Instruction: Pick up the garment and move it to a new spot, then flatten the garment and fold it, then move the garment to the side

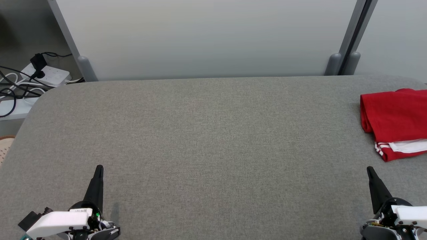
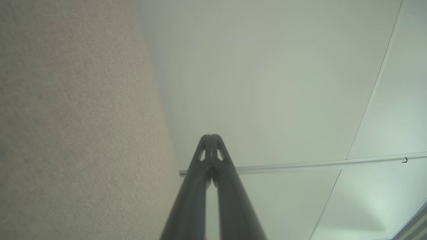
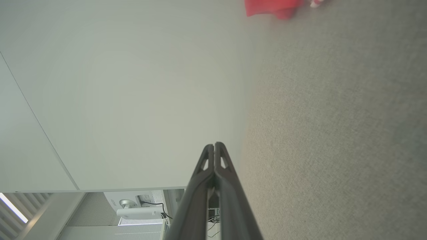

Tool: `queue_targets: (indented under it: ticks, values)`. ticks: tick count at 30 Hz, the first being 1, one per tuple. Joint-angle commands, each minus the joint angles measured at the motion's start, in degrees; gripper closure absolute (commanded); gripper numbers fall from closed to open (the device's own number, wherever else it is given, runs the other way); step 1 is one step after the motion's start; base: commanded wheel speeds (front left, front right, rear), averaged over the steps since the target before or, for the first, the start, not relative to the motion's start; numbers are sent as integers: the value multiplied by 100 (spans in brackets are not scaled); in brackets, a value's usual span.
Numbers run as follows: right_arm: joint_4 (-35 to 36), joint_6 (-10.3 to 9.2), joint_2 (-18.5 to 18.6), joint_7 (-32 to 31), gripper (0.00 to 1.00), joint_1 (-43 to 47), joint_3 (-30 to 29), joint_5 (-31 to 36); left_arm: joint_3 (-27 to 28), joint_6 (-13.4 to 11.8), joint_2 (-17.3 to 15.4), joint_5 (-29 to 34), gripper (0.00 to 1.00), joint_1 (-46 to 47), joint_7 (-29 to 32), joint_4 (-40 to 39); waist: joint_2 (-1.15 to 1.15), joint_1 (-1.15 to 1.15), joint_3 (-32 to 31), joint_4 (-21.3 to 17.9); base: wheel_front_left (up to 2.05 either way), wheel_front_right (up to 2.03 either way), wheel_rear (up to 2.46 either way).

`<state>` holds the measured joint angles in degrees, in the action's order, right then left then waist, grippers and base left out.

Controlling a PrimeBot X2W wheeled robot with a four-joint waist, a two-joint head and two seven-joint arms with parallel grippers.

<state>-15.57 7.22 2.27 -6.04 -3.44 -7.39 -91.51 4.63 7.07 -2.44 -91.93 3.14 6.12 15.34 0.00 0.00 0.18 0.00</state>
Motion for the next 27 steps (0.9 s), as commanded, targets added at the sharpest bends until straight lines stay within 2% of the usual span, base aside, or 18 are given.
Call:
queue_targets:
  ticks: [1, 27]
  values:
    - [155, 26, 61, -50, 100, -275, 80, -60, 193, 42, -43, -20, 100, 305, 40, -128, 0, 0, 0, 0, 0, 0, 0]
    - [155, 26, 61, -48, 100, -275, 83, -62, 191, 42, -43, -22, 100, 305, 38, -128, 0, 0, 0, 0, 0, 0, 0]
